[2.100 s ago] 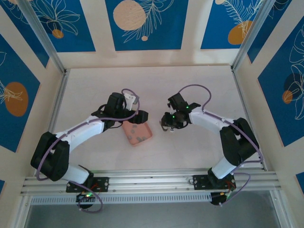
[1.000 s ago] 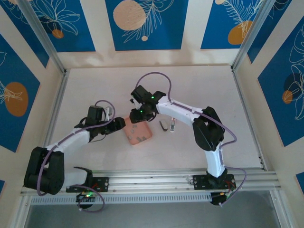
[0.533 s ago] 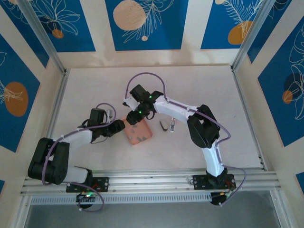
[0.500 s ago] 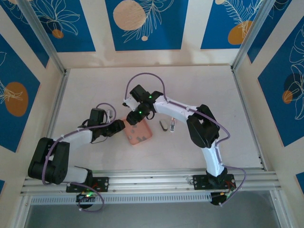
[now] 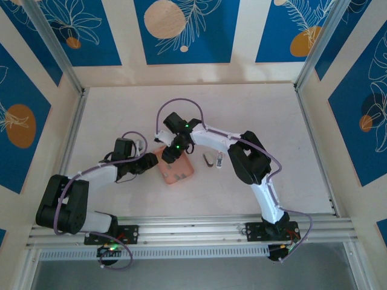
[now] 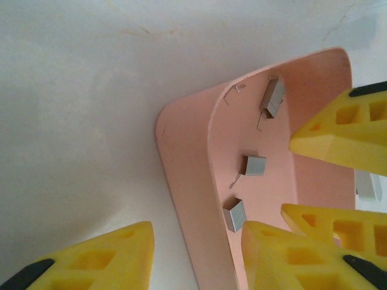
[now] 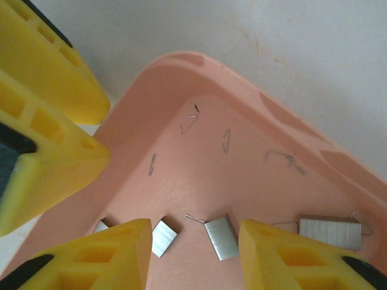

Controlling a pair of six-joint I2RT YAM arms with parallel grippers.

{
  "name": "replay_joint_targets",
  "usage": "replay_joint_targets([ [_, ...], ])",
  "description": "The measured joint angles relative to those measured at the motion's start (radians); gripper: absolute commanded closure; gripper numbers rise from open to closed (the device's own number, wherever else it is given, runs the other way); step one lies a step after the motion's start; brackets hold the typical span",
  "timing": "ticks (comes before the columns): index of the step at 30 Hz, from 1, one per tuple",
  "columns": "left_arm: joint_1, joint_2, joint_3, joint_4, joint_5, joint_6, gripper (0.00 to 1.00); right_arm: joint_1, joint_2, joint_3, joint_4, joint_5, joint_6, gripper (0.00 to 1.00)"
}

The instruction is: Load the staples into the stapler

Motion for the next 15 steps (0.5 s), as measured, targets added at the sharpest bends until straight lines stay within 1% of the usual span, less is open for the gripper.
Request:
replay_joint_targets([
  [6, 0.001, 0.0, -0.001, -0.002, -0.003, 0.0, 0.6, 0.0, 0.028, 0.006, -0.012, 0.002, -0.014, 0.57],
  [15, 0.002, 0.0, -0.001, -0.003, -0.011, 0.0, 0.6, 0.006, 0.05, 0.006, -0.02, 0.04, -0.023, 0.58],
])
